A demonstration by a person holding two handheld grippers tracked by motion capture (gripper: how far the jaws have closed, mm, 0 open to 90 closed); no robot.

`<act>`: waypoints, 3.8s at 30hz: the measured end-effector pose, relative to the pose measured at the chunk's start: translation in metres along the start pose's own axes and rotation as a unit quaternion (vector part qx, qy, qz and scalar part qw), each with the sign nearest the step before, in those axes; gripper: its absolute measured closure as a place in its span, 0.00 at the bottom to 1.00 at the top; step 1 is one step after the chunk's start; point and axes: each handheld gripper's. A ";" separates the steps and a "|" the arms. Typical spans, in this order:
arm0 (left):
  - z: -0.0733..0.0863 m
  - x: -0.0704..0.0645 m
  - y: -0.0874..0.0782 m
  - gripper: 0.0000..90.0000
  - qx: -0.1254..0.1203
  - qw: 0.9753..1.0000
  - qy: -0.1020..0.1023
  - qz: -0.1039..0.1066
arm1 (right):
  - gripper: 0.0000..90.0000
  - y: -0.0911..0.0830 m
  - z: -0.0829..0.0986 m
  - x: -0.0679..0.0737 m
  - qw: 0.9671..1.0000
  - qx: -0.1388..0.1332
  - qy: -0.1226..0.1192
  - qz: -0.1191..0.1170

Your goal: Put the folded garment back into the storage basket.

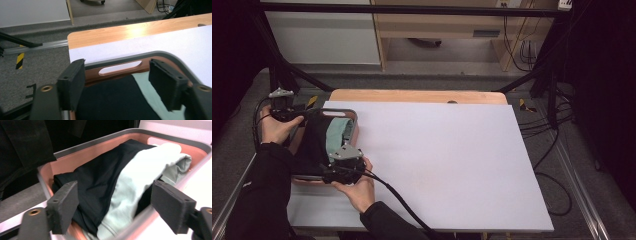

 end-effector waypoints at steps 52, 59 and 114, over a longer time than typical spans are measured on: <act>0.026 -0.171 -0.057 0.01 -0.033 0.983 0.116 0.138 | 0.06 -0.237 0.015 -0.113 1.000 -0.001 0.026 0.010; 0.035 -0.187 -0.062 0.02 -0.038 0.979 0.127 0.152 | 0.06 -0.259 0.023 -0.123 0.999 0.001 0.032 0.017; 0.138 -0.239 -0.053 0.02 -0.002 0.965 0.165 0.203 | 0.06 -0.353 0.144 -0.171 0.991 0.055 0.103 0.071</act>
Point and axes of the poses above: each handheld gripper's, and its own axes: y roughly forward along the jaws, z roughly out of its underside, x roughly to its left, and after that the axes turned 14 degrees about -z, right-handed
